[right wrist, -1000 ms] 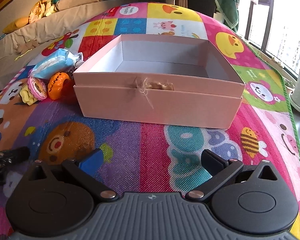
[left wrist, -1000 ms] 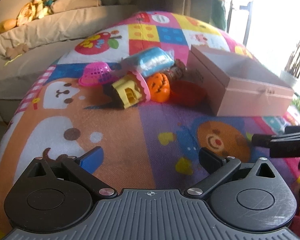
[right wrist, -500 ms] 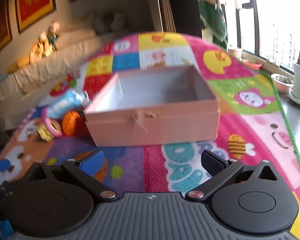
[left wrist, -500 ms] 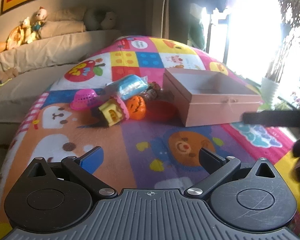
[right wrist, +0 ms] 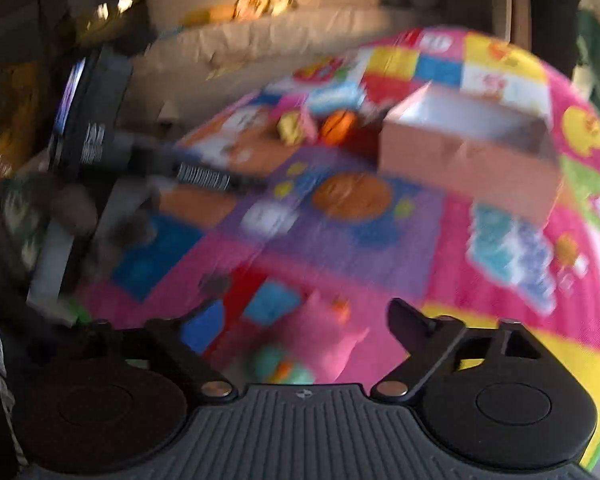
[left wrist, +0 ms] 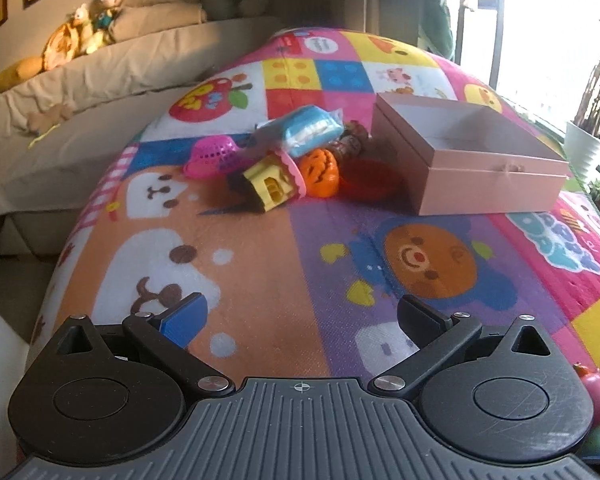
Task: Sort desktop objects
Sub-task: 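Grasp the pink-and-teal bird toy with the right gripper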
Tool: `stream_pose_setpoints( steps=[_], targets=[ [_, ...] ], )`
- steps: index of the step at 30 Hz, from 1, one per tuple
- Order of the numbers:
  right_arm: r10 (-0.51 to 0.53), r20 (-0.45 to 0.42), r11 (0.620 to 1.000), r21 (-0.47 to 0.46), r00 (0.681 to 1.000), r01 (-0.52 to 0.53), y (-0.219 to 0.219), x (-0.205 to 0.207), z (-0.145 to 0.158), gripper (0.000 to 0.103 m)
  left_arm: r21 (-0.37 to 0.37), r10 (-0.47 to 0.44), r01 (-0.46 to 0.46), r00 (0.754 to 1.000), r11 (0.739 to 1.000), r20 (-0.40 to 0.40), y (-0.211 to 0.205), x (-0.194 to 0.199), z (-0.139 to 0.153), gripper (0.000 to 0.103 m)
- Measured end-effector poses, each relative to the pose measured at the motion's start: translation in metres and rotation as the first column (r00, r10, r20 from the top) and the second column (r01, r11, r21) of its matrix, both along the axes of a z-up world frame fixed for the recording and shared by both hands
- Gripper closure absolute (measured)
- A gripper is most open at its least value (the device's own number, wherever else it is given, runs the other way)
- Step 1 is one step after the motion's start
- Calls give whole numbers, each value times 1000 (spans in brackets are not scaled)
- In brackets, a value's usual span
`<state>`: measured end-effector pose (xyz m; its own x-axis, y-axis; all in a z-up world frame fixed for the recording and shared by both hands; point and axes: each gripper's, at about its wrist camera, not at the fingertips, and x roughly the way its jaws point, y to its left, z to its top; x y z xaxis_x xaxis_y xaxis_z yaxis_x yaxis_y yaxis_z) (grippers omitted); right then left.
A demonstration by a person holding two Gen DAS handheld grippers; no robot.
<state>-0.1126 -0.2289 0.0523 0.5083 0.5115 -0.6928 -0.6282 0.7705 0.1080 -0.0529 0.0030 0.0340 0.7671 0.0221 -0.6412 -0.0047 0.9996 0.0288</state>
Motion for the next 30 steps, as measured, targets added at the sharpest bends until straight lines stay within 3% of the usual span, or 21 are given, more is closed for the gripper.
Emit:
stream_pose_setpoints(
  steps=[1,4,10,14,16,19,20,23,25,27,30],
  targets=[
    [-6,-17,1000,-14,1000,6,2,0,-5,22,3,0,0,1000,1000,4,0,-1,2,0],
    [-43,-72,999,-31,997,41,2,8,-16,49,-1,3,-3,1000,1000,14,2,-3,5,0],
    [-117,15,993,-19,993,118,-2,19,-8,51,-16,-33,35,997,999,68,9,2,11,0],
    [-207,114,978,-14,972,210,0,34,0,51,104,-83,65,980,992,181,5,19,17,0],
    [-222,170,972,-40,960,232,6,41,0,51,180,-112,76,973,981,202,1,36,15,0],
    [-220,169,972,-44,961,231,14,55,-3,51,208,-112,75,978,975,173,1,71,7,9],
    [-219,160,973,-42,963,228,14,58,-4,51,198,-93,62,984,978,153,3,83,5,18],
    [-217,143,973,-52,966,226,19,65,-8,50,143,-82,66,990,987,110,7,115,-1,18],
    [-213,138,974,-55,967,222,22,65,-10,50,187,-103,81,989,979,109,5,130,-7,18],
    [-211,136,973,-60,968,221,24,67,-13,50,216,-102,80,990,973,93,6,139,-10,34],
    [-226,140,970,-59,964,236,22,68,-15,50,197,-90,78,995,977,51,13,143,-16,42]
  ],
)
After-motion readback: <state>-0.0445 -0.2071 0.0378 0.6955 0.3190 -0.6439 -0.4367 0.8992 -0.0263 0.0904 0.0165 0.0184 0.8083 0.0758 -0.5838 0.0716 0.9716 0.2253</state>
